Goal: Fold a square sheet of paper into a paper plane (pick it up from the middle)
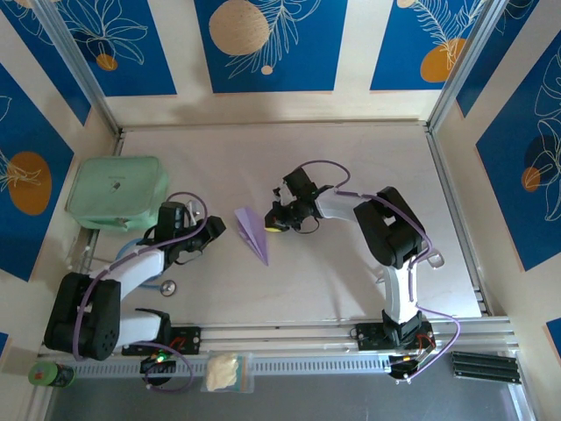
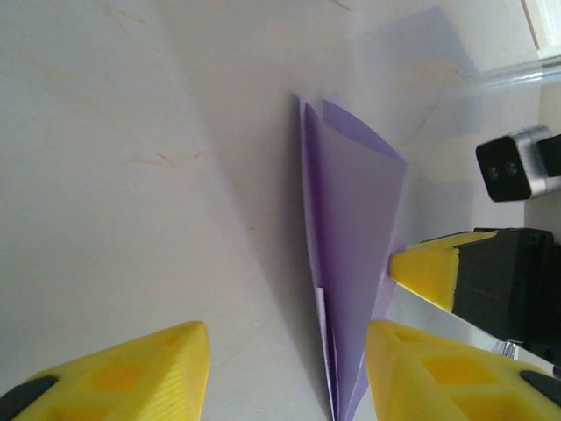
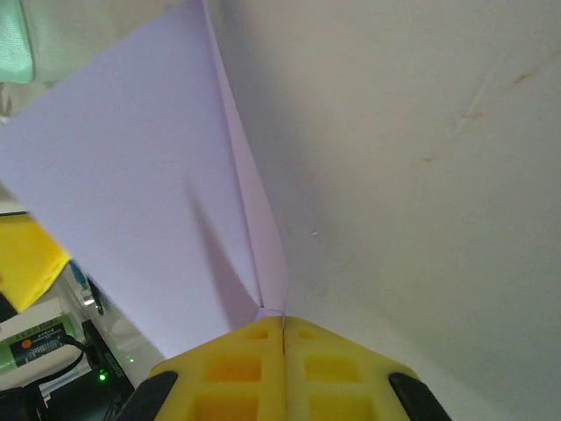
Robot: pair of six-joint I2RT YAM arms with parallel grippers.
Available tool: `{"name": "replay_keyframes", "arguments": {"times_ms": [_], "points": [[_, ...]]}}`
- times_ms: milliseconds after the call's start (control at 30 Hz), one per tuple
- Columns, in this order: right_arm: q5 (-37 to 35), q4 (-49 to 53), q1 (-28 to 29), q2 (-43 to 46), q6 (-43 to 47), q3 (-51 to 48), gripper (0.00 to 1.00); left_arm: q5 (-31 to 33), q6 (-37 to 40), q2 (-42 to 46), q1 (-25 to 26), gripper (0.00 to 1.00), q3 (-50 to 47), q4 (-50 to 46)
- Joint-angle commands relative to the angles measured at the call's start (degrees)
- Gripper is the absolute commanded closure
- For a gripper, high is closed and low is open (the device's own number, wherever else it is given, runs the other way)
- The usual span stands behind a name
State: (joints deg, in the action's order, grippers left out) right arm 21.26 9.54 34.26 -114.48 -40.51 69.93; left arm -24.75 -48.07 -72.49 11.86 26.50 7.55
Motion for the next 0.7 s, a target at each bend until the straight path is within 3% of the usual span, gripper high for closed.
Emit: {"name": "replay_keyframes", "arguments": {"times_ms": [0, 300, 667], "points": [[2.1, -1.4, -0.1, 2.1, -0.1, -0.4, 0.98, -4.3, -2.1, -2.3, 1.4, 0.52, -0.3, 5.1], [1.4, -0.5, -0.3, 1.2, -0.1, 0.0, 0.98, -6.2, -7.3, -12.7, 5.6, 0.78, 1.6, 13.8], [-0.9, 2.1, -1.0, -0.2, -0.3, 0.1, 0.98, -3.9, -8.2, -16.3, 6.3, 0.82, 2.1, 15.8]]}}
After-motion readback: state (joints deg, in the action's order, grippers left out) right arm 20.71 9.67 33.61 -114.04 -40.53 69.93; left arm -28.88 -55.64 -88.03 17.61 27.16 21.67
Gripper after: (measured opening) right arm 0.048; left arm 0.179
